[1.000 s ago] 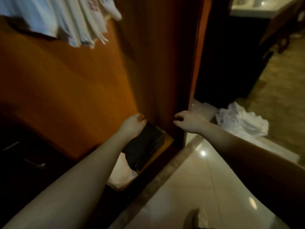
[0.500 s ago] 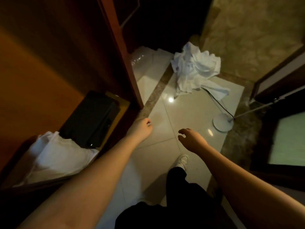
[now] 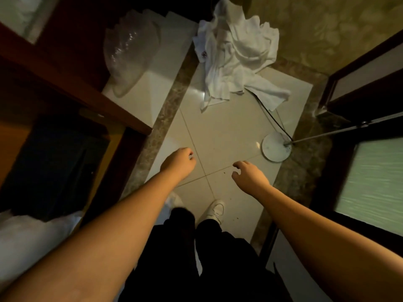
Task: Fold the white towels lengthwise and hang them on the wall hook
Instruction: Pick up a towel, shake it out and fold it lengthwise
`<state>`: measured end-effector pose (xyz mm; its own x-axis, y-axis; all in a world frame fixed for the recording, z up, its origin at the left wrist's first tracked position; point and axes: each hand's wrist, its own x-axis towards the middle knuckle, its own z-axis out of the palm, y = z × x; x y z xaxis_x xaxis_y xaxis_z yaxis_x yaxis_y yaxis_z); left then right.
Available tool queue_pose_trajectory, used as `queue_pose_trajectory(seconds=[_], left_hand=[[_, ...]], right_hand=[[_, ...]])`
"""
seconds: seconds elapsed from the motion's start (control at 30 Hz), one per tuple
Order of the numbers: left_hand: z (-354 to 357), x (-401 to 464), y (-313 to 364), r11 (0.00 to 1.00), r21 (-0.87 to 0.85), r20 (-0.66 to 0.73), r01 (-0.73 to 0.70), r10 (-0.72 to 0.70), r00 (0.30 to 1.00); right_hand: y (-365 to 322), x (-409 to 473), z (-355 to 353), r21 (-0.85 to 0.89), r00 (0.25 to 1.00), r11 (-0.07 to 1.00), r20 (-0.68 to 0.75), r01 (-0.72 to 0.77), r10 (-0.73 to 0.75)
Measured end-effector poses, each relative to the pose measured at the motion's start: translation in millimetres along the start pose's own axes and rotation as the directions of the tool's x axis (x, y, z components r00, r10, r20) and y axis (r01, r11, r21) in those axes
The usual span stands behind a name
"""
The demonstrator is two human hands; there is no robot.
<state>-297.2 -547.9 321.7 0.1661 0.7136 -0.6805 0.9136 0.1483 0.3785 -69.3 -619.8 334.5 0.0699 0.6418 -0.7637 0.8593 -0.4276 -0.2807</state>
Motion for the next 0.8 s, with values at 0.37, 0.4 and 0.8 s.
queue_pose_trajectory(seconds=[0.37,0.4,0.8], left_hand=[[-36,223,27,0.997,0.08,0.137,-0.012,0.001,0.991],[-44,240,29,0.996,0.086,0.158,-0.013,-0.001,0.987],[-58,449,43,0.998,-0.006,0.219,0.064,-0.061,0.974]], right_hand=[[-19,192,-64,0.045,0.991,0.99,0.044,-0.131,0.129],[-23,207,-71,0.045,0.988,0.988,0.055,-0.149,0.147],[-18,422,-132,-0.043,0.989,0.992,0.085,-0.121,0.124]])
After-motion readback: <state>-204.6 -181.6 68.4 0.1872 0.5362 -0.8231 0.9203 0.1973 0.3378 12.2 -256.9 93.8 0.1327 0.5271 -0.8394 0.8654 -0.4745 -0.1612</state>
